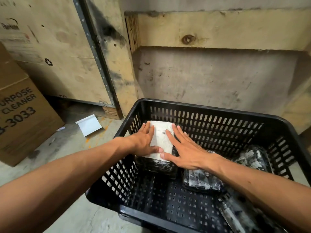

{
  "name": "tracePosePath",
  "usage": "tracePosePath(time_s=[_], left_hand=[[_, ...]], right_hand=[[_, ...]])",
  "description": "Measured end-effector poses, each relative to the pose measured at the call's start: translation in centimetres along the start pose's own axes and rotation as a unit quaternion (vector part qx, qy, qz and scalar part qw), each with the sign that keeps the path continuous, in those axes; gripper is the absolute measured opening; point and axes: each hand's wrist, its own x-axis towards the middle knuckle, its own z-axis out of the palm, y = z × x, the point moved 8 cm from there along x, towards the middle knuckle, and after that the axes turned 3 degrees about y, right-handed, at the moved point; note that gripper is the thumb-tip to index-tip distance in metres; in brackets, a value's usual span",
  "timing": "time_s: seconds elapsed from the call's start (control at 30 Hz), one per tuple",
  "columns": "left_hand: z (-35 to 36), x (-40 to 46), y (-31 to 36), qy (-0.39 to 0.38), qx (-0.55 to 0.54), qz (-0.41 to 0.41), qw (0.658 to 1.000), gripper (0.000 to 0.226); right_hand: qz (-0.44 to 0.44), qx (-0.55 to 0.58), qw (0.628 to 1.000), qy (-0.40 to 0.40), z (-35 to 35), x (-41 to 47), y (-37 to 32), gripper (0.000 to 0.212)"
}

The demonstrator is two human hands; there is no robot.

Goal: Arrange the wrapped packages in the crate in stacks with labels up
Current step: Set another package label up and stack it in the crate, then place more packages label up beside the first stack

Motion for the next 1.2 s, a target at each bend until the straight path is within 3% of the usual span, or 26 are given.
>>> tracePosePath(time_s=[0.17, 0.4, 0.6, 0.77, 0.87, 1.03, 1.1, 1.2], left_hand=[[0.3, 1.8, -0.8, -0.075, 0.036, -0.001, 0.997, 0.112], [0.6, 2.6, -0.9, -0.099, 0.062, -0.003, 0.993, 0.109], [0.0, 2.1, -0.6, -0.080, 0.059, -0.007, 0.995, 0.110], [-1.0, 0.9, 0.0, -0.018, 0.024, -0.004, 1.000, 0.112], [-2.1, 0.2, 1.1, 0.049, -0.008, 0.016, 0.999, 0.089], [-3.1, -1.8, 7.9, 0.205, -0.007, 0.171, 0.964, 0.055], [-1.3, -1.9, 11.2, 0.179, -0.018, 0.221, 0.959, 0.051], [3.0, -0.4, 14.7, 0.097, -0.026, 0.229, 0.968, 0.041]], right_hand=[[-0.012, 0.013, 1.000, -0.011, 1.0, 0.5, 0.3, 0.106], [-0.010, 0.032, 0.999, -0.022, 1.9, 1.3, 0.8, 0.108], [0.000, 0.021, 0.999, -0.044, 1.4, 1.0, 0.2, 0.104], [-0.010, 0.010, 0.998, -0.064, -0.7, -0.1, -0.1, 0.098], [-0.007, 0.013, 0.998, -0.057, -2.5, -1.9, 1.7, 0.090], [0.066, -0.029, 0.993, -0.090, -2.3, -5.9, 8.0, 0.089], [0.107, -0.043, 0.986, -0.123, -1.4, -7.2, 10.3, 0.092], [0.142, -0.040, 0.974, -0.173, 0.4, -8.2, 12.2, 0.095]])
